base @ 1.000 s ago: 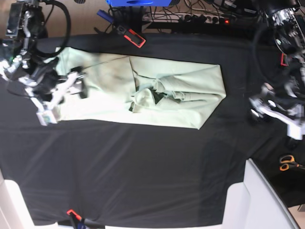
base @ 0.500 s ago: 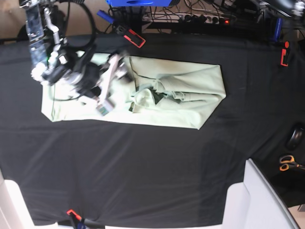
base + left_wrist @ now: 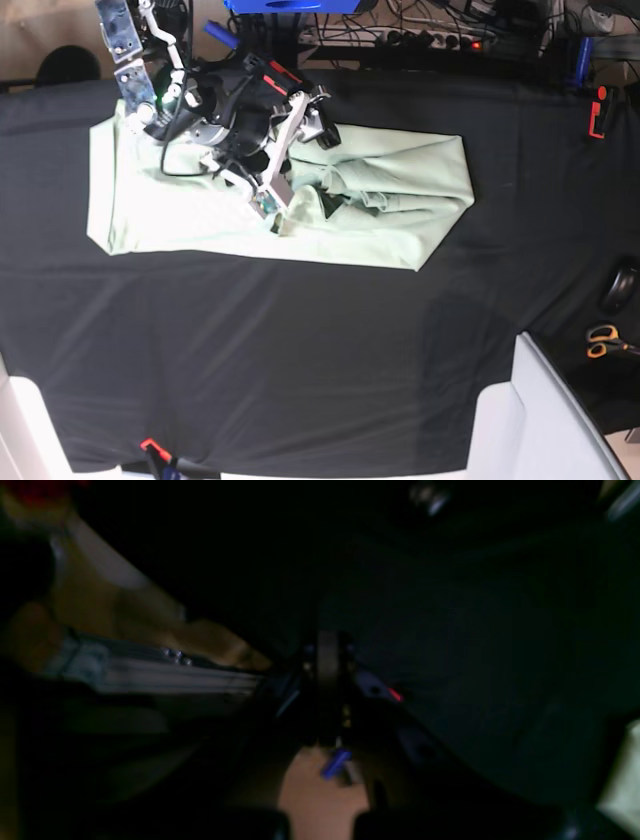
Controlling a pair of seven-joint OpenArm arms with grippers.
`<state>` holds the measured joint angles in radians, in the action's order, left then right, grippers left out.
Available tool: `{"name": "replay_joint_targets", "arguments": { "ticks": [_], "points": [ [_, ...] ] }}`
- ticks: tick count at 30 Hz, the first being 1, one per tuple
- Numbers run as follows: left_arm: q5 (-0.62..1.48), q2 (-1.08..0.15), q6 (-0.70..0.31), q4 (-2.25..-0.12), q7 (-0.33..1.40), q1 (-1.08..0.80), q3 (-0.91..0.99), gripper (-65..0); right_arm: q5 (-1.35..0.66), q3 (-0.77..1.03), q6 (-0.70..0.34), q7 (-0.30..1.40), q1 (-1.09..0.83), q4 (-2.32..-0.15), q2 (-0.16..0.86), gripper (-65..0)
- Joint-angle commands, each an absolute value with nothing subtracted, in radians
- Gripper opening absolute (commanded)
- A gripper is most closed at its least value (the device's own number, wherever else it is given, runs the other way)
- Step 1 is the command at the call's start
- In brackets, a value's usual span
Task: Fold the T-shirt properly
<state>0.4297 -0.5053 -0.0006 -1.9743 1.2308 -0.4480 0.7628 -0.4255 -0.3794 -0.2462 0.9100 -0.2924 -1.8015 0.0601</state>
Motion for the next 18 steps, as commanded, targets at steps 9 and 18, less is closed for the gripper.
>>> {"name": "replay_joint_targets", "arguments": {
  "ticks": [9, 18],
  "points": [
    [-0.283, -0.487, 0.002, -1.699, 1.001, -0.504, 0.423, -65.0, -0.441, -0.381, -0.248, 0.783, -0.249, -1.632, 0.054, -21.0],
    [-0.44, -0.46, 0.002, -1.612, 0.97, -0.452, 0.412, -65.0, -0.441, -0.503, -0.2, 0.789, -0.171, -1.593, 0.054, -31.2]
  ]
}}
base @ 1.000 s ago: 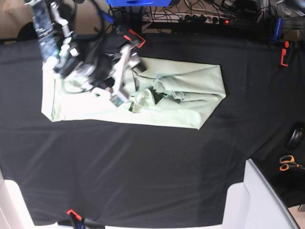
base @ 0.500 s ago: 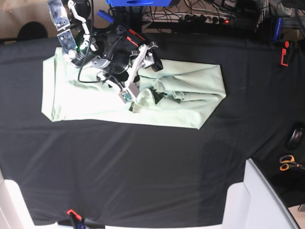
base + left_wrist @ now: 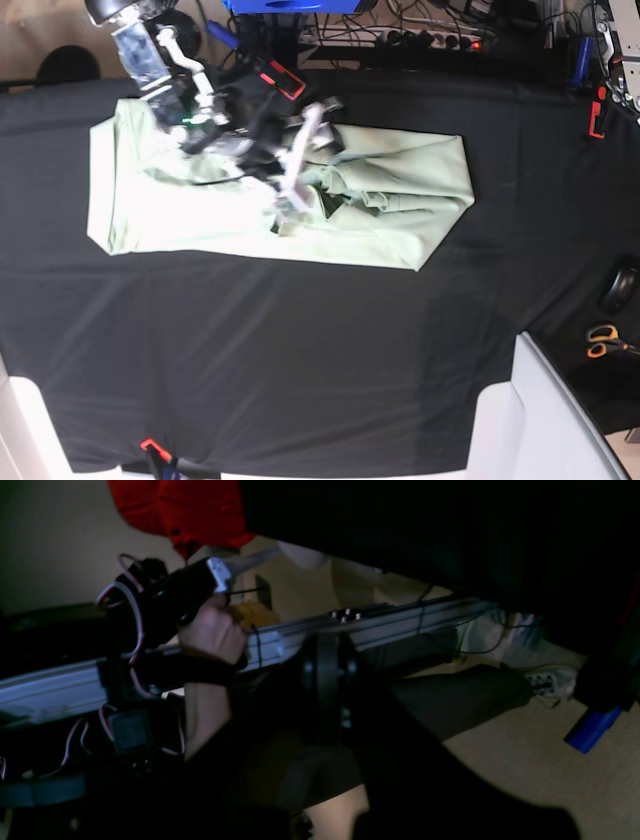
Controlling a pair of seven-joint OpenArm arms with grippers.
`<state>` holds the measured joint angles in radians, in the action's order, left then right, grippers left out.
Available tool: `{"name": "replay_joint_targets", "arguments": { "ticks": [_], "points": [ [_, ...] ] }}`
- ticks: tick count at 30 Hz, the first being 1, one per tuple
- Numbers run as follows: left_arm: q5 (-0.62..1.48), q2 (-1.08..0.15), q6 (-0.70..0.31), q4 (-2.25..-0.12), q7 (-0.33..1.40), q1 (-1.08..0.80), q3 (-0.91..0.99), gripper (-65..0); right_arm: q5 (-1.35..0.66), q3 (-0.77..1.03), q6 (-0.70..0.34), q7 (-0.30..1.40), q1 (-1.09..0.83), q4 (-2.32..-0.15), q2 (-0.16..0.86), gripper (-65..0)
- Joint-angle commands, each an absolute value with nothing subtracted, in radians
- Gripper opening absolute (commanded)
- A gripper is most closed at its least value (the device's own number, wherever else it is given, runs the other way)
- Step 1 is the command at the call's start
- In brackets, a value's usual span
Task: Fold the T-shirt properly
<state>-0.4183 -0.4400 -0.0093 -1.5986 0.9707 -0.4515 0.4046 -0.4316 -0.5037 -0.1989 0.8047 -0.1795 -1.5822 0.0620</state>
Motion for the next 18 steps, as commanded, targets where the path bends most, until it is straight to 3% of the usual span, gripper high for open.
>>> {"name": "replay_joint_targets", "arguments": {
  "ticks": [1, 3, 10, 13, 18],
  "points": [
    [-0.44, -0.458, 0.002, -1.618, 0.975, -0.449, 0.41, -65.0, -0.441, -0.529, -0.165, 0.789, -0.168, -1.589, 0.05, -32.4],
    [-0.44, -0.446, -0.007, -1.633, 0.977, -0.446, 0.41, -65.0, -0.443, -0.55, -0.124, 0.789, -0.153, -1.581, 0.05, -33.2],
    [-0.44, -0.401, -0.231, -1.701, 0.978, -0.437, 0.42, -65.0, -0.441, -0.545, -0.085, 0.805, -0.139, -1.596, 0.051, -33.5],
    [-0.44, -0.383, -0.249, -1.704, 0.977, -0.427, 0.42, -65.0, -0.444, -0.544, -0.005, 0.86, -0.125, -1.641, 0.077, -33.2],
    [-0.44, -0.371, -0.249, -1.701, 0.972, -0.427, 0.42, -65.0, -0.444, -0.469, 0.002, 0.868, -0.099, -1.664, 0.077, -33.1]
  ]
}}
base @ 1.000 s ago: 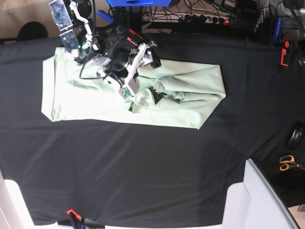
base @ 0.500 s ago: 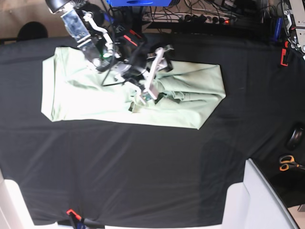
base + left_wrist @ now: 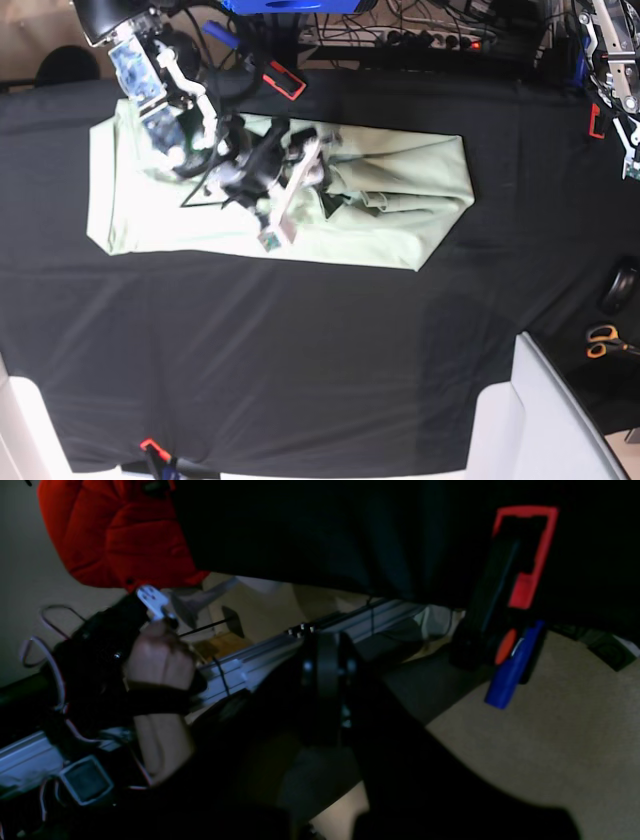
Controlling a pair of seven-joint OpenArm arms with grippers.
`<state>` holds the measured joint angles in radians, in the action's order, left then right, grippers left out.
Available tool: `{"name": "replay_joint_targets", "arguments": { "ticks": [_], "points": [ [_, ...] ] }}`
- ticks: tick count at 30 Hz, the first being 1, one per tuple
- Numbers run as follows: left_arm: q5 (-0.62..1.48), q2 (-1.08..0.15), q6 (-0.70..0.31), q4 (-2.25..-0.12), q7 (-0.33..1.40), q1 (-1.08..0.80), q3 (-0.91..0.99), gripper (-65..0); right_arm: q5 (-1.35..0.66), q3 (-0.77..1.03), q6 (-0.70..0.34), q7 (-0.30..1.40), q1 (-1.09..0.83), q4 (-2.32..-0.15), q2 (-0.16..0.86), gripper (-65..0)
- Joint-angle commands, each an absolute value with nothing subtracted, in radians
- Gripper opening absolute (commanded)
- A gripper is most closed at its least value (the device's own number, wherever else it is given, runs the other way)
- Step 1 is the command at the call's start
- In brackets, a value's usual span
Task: Fold the T-shirt properly
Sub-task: 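Drag the gathered fabric with the right gripper toward the right arm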
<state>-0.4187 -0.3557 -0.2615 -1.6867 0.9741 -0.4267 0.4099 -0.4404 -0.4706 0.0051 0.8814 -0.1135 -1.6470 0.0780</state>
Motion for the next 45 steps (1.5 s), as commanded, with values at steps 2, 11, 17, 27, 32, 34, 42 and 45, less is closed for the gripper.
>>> {"name": "replay_joint_targets", "arguments": {
  "ticks": [2, 11, 17, 27, 32, 34, 42, 45],
  "points": [
    [-0.44, -0.369, -0.249, -1.702, 0.97, -0.427, 0.42, -65.0, -0.444, -0.444, 0.002, 0.869, -0.082, -1.661, 0.079, -33.1],
    [-0.44, -0.369, -0.249, -1.701, 0.97, -0.43, 0.42, -65.0, -0.444, -0.414, -0.035, 0.895, -0.028, -1.575, 0.073, -33.1],
    [-0.444, -0.369, -0.249, -1.701, 0.97, -0.435, 0.42, -65.0, -0.444, -0.414, -0.036, 0.894, -0.013, -1.527, 0.067, -33.1],
    [-0.446, -0.369, -0.249, -1.699, 0.97, -0.437, 0.42, -65.0, -0.444, -0.414, -0.038, 0.892, 0.024, -1.486, 0.05, -33.7],
    [-0.446, -0.369, -0.249, -1.699, 0.97, -0.437, 0.42, -65.0, -0.446, -0.414, -0.038, 0.862, 0.028, -1.432, 0.048, -33.7],
    [-0.446, -0.369, -0.249, -1.699, 0.97, -0.437, 0.42, -65.0, -0.446, -0.414, -0.038, 0.849, 0.028, -1.417, 0.048, -33.8],
    [-0.446, -0.369, -0.249, -1.699, 0.97, -0.433, 0.42, -65.0, -0.446, -0.414, -0.038, 0.851, 0.033, -1.403, 0.048, -65.0],
    [-0.446, -0.369, -0.249, -1.699, 0.97, -0.433, 0.418, -65.0, -0.446, -0.414, -0.038, 0.852, 0.035, -1.408, 0.048, -65.0]
  ]
}}
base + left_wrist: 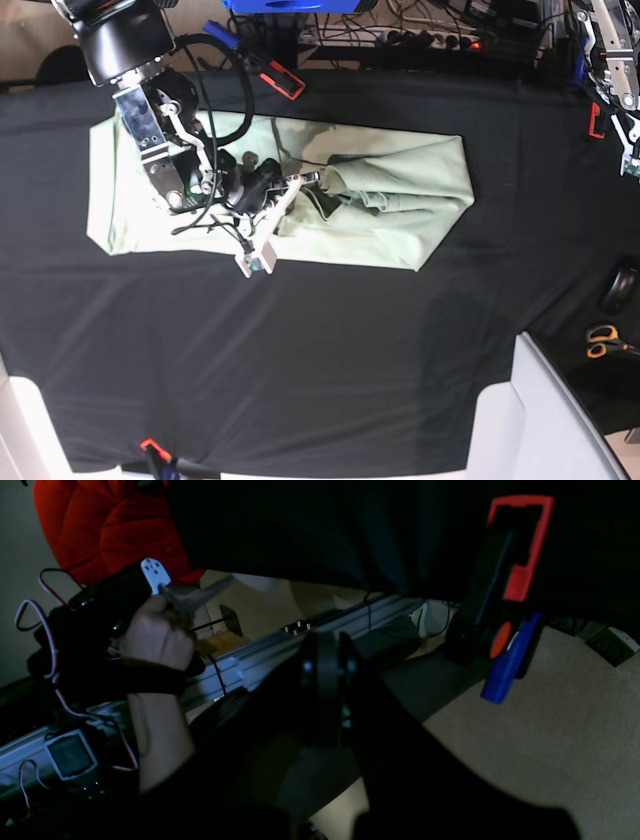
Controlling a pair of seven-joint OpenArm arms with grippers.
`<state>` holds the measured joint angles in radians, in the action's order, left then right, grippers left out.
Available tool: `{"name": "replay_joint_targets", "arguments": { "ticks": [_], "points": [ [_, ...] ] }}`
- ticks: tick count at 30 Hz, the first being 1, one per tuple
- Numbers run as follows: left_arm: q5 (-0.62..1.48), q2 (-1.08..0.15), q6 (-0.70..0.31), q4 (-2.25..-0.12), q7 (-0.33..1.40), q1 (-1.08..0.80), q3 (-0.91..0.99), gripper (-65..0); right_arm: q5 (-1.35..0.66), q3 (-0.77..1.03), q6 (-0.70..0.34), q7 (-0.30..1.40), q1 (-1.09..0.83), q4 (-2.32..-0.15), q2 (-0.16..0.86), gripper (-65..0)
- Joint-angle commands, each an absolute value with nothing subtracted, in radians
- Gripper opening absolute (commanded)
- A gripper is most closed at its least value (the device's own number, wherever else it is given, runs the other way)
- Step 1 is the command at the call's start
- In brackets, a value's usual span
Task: Fold the T-shirt properly
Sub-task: 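Drag the gathered fabric with the right gripper toward the right arm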
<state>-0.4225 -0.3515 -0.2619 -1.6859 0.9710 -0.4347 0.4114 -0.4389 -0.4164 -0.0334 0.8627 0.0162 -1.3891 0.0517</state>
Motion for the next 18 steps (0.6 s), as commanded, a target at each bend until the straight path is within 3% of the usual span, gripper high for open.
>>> {"name": "replay_joint_targets", "arguments": {
  "ticks": [1, 18],
  "points": [
    [-0.446, -0.369, -0.249, -1.699, 0.97, -0.433, 0.418, -65.0, -0.446, -0.414, -0.038, 0.854, 0.035, -1.411, 0.048, -65.0],
    [-0.446, -0.369, -0.249, -1.699, 0.97, -0.429, 0.418, -65.0, -0.446, -0.414, -0.038, 0.911, 0.143, -1.405, 0.079, -65.0]
  ]
}}
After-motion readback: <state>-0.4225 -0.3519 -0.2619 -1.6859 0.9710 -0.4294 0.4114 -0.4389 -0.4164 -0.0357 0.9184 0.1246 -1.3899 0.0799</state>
